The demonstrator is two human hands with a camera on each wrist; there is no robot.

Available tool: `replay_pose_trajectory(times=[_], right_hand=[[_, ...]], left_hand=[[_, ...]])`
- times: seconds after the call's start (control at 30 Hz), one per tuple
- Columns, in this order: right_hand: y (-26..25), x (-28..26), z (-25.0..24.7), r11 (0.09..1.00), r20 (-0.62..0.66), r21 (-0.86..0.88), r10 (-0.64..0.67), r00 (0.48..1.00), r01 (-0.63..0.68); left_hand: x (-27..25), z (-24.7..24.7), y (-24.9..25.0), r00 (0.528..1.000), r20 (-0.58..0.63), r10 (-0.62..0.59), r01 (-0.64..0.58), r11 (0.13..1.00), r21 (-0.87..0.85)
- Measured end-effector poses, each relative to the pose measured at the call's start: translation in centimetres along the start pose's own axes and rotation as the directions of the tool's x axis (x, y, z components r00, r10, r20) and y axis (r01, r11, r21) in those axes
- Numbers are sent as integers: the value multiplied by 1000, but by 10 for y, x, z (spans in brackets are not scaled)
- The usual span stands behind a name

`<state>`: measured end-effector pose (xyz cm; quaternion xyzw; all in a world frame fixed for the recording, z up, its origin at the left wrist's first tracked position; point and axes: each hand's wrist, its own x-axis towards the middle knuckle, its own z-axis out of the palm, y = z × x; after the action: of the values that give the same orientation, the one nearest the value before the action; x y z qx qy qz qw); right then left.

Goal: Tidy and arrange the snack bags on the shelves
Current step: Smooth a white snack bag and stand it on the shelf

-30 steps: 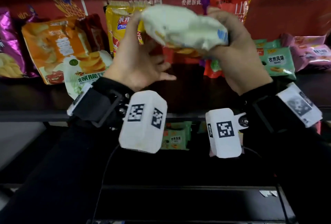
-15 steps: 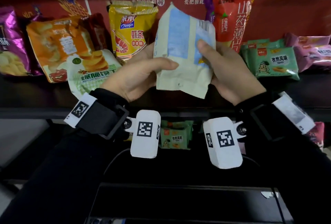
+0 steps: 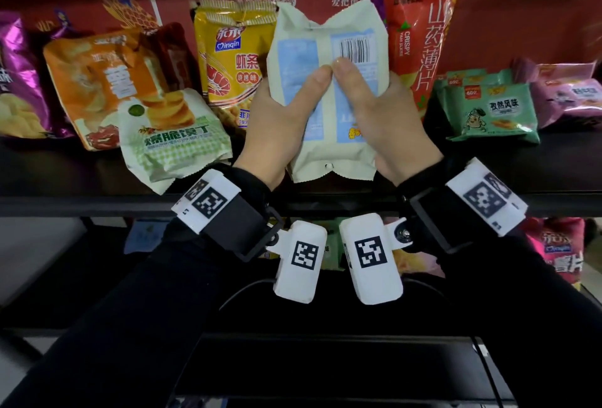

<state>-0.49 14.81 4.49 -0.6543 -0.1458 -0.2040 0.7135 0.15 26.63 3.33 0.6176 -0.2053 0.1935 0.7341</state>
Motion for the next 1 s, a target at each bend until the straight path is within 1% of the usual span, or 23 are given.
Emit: replay_pose_trajectory(times=[0.07, 0.1, 0.17, 0.23, 0.3, 0.37, 0.43, 0.53, 0.6, 0.63, 0.73, 0.77, 0.83, 0.93, 1.0], right_hand=[[1, -1, -2, 999, -26, -23, -27, 999, 27], [1, -1, -4, 999, -14, -29, -30, 999, 30], [-1, 1, -11, 1000, 34, -21, -17, 999, 18], [-10, 5, -16, 999, 79, -32, 0, 997, 2], [-18, 10, -16, 997, 106, -75, 0, 994, 8], [-22, 14, -10, 995, 90, -94, -15, 996, 24], [-21, 15, -2, 995, 31, -92, -32, 999, 35], [-16, 13, 6, 993, -60, -98, -70, 996, 64], [-15, 13, 7, 991, -74, -116, -81, 994, 72], [-16, 13, 6, 990, -62, -127, -71, 996, 62], [-24, 20, 0, 996, 41, -87, 12, 999, -8], [-28, 22, -2, 997, 78, -69, 21, 997, -16], [-34, 25, -2, 999, 100, -41, 11, 995, -7], [-36, 24, 4, 999, 48, 27, -28, 998, 27], [-36, 23, 5, 999, 37, 7, -47, 998, 46]], left_hand=[[1, -3, 0, 1000, 21, -6, 6, 1000, 29], [1, -5, 1, 999, 51, -19, 17, 999, 43], [6, -12, 5, 992, 115, -54, 47, 997, 65], [12, -17, 12, 987, 139, -85, 76, 995, 71], [16, -16, 20, 987, 120, -109, 105, 994, 39], [17, -11, 25, 994, 43, -100, 99, 995, 19], [17, -5, 26, 997, -53, -64, 64, 998, -5], [17, 3, 22, 992, -119, -45, 44, 999, -8], [17, 2, 20, 990, -119, -69, 68, 998, -8], [17, -1, 20, 991, -99, -86, 84, 996, -16], [24, -11, 27, 992, 21, -121, 122, 991, -51], [27, -12, 29, 991, 42, -130, 133, 990, -57], [32, -11, 32, 991, 21, -130, 131, 990, -56], [31, -1, 33, 993, -67, -94, 87, 991, -102], [28, 3, 34, 993, -112, -50, 36, 992, -122]])
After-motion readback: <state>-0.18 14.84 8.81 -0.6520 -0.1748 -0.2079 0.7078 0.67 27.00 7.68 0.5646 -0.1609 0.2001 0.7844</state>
